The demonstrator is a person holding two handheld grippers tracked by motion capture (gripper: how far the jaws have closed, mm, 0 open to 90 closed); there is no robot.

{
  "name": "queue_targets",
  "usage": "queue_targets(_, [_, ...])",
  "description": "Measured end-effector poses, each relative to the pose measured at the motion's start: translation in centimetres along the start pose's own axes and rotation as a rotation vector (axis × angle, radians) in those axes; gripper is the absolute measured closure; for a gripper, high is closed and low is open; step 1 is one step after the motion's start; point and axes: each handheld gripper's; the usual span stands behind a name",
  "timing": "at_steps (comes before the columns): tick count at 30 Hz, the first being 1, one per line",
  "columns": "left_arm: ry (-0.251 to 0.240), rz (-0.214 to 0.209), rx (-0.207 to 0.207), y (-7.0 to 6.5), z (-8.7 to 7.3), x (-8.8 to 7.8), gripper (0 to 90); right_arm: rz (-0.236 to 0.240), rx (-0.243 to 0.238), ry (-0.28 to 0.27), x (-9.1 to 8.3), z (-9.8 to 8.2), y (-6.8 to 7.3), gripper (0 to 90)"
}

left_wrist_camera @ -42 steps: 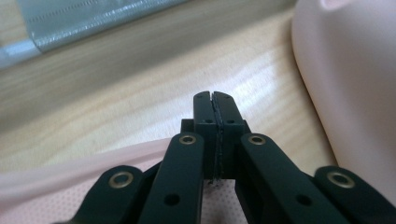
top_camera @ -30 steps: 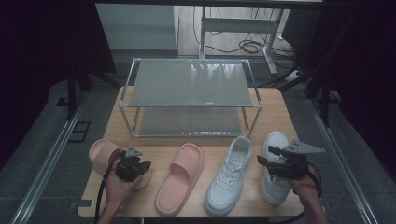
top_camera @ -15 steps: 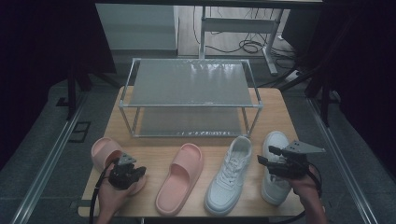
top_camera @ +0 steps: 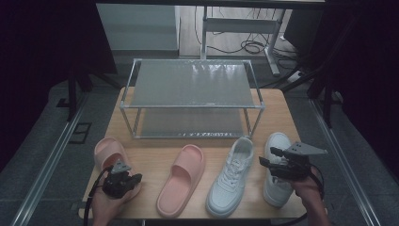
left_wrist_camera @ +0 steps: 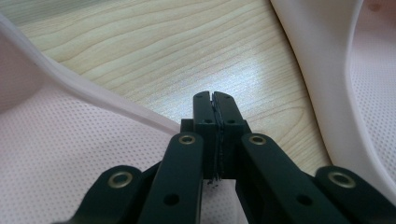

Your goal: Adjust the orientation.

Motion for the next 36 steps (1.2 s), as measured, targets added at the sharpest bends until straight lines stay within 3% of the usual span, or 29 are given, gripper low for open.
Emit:
queue_targets(4, [-0.031,0.002,0.01,-0.2,0.1,-0.6,89.4,0.0,0.0,0.0,0.0,0.0,0.0,37.3])
queue_targets(9, [-0.105,0.039,0.025,0.0,1.2,-3.6,89.4,-0.001,0.002,0.003,0.0,0.0,-0.1,37.3])
queue_targets(13, [-0.15,0.095,0.009,1.6,2.2,-6.1,89.4,-0.001,0.0,0.002,0.0,0.0,0.0,37.3])
queue_targets(14, [-0.172,0.114,-0.015,2.9,2.4,-7.1,89.4,-0.001,0.0,0.001,0.0,0.0,0.0,37.3])
queue_targets(15, [-0.172,0.114,-0.015,2.9,2.4,-7.1,89.4,-0.001,0.0,0.001,0.0,0.0,0.0,37.3])
queue_targets(19, [-0.212,0.151,-0.07,5.3,2.4,-8.4,89.5,-0.003,0.003,0.003,0.0,0.0,-0.1,37.3])
queue_targets(24, [-0.221,0.184,-0.151,8.4,1.4,-8.7,89.5,-0.004,0.003,0.006,0.1,-0.1,-0.2,37.3])
queue_targets(30, [-0.199,0.245,-0.216,11.4,-0.1,-8.1,89.8,-0.004,0.007,0.013,0.3,-0.2,-0.2,37.3])
queue_targets(36, [-0.176,0.265,-0.262,13.0,-0.8,-7.7,89.9,-0.001,0.008,0.015,0.5,-0.3,-0.1,37.3])
Point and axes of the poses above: each handheld gripper's, and its own axes: x roughly forward along the jaws, z roughly out of its top, y roughly to its left, and after that the axes turned 14 degrees about -z, right-handed
